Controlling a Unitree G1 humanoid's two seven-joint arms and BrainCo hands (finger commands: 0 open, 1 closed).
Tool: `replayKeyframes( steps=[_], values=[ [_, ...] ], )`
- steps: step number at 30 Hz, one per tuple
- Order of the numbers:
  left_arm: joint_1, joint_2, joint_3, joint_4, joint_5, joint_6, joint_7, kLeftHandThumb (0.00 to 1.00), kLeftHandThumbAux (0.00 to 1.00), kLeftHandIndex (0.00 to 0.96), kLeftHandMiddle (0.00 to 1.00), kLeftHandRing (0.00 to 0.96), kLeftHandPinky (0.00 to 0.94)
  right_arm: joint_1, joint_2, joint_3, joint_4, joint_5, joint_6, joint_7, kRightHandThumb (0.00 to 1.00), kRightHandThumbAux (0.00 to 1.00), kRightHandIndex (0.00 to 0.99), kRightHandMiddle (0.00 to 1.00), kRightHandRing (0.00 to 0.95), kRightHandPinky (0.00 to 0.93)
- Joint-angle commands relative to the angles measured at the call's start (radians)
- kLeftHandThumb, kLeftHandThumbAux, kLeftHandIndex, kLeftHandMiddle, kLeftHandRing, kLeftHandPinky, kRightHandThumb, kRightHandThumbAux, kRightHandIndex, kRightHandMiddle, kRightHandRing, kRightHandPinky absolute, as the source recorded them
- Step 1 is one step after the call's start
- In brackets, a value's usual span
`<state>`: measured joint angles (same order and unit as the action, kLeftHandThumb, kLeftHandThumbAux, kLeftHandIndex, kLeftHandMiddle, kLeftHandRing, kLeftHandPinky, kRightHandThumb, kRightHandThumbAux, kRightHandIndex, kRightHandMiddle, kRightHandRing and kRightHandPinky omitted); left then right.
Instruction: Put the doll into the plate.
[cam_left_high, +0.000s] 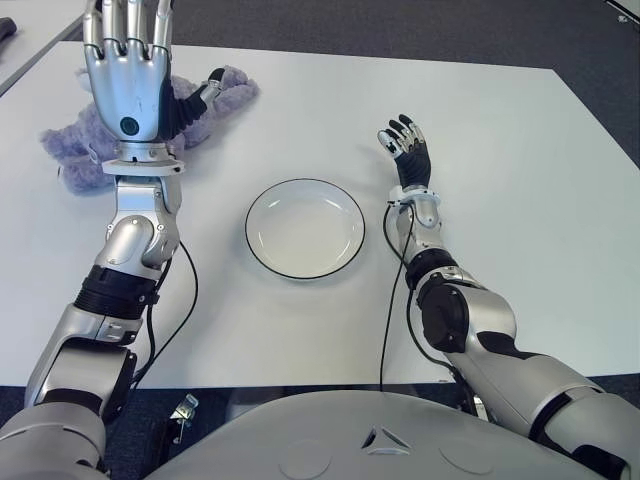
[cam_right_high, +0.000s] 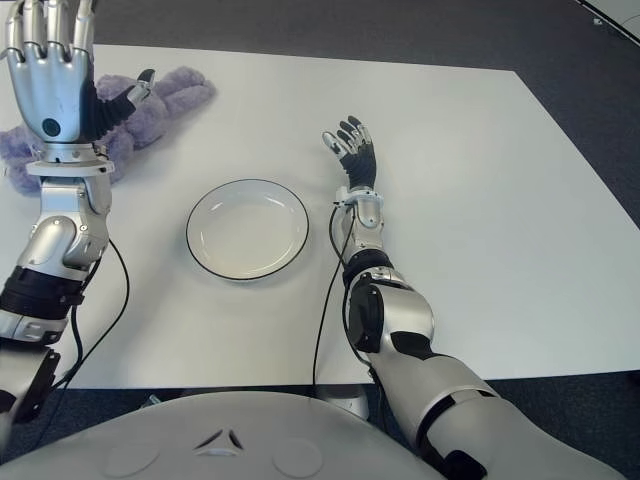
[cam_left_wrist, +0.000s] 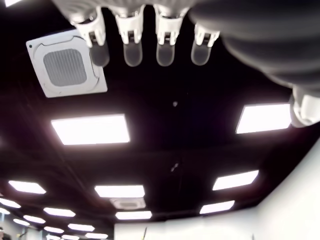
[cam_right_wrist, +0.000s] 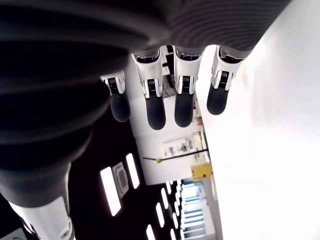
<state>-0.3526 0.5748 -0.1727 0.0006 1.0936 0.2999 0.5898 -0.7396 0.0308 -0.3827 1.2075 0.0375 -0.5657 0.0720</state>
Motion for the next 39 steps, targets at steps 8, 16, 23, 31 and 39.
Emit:
replayKeyframes(
  steps=[8,16,23,31,39],
  values=[
    [0.064,0.075,0.0,-0.086,0.086,0.052,-0.228,0.227,0.265,0.0,0.009,0.0,0.0,0.24,0.04,0.006,0.131,0.007,0.038,-0.031,0.038,0.726,0.132,0.176,0.138,0.118],
    [0.095,0.109,0.032,-0.091,0.051,0.033,-0.255,0.217,0.269,0.0,0.007,0.0,0.0,0.237,0.041,0.006,0.131,0.01,0.041,-0.028,0.048,0.734,0.138,0.18,0.141,0.136],
    [0.113,0.137,0.07,-0.075,0.018,0.009,-0.259,0.223,0.276,0.0,0.014,0.0,0.0,0.237,0.041,0.003,0.131,0.013,0.045,-0.022,0.063,0.723,0.143,0.186,0.143,0.138],
    [0.086,0.144,0.109,0.057,-0.076,-0.058,-0.223,0.237,0.279,0.0,0.019,0.0,0.0,0.235,0.041,-0.002,0.131,0.02,0.043,-0.016,0.065,0.742,0.15,0.189,0.146,0.14],
    [0.047,0.141,0.121,0.165,-0.131,-0.118,-0.182,0.248,0.278,0.0,0.027,0.0,0.0,0.236,0.038,-0.002,0.131,0.02,0.045,-0.013,0.059,0.731,0.147,0.18,0.139,0.122]
  ],
)
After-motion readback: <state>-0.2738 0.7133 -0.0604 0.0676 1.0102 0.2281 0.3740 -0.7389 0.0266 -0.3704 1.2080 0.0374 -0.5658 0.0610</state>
